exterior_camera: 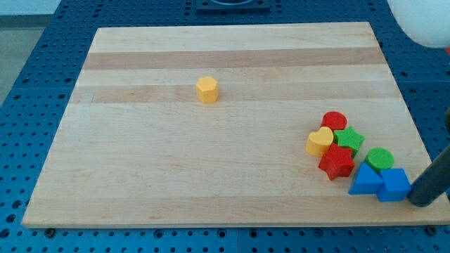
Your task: Move the red circle into the right side of the yellow hexagon
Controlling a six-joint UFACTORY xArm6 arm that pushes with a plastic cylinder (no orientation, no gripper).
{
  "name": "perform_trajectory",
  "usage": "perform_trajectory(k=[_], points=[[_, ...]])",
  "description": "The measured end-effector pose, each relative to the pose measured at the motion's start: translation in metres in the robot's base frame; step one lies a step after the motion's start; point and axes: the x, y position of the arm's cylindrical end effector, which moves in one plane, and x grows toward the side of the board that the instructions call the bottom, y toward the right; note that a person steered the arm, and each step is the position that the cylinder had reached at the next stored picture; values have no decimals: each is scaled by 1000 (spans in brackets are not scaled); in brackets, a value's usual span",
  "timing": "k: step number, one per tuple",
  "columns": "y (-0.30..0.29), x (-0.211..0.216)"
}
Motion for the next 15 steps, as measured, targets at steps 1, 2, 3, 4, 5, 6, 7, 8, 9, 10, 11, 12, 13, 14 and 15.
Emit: perform_trajectory(k=[1,2,3,4,5,6,7,8,9,10,11,12,13,14,15], points=[[0,13],[-3,21],[-3,18],[-7,1],[-15,-11],[-22,-21],[-22,-37],[-22,-51],[-34,-56],[-53,-58],[-62,-71],[-68,-92],[-76,-113],[-85,-138],[-103,-150]])
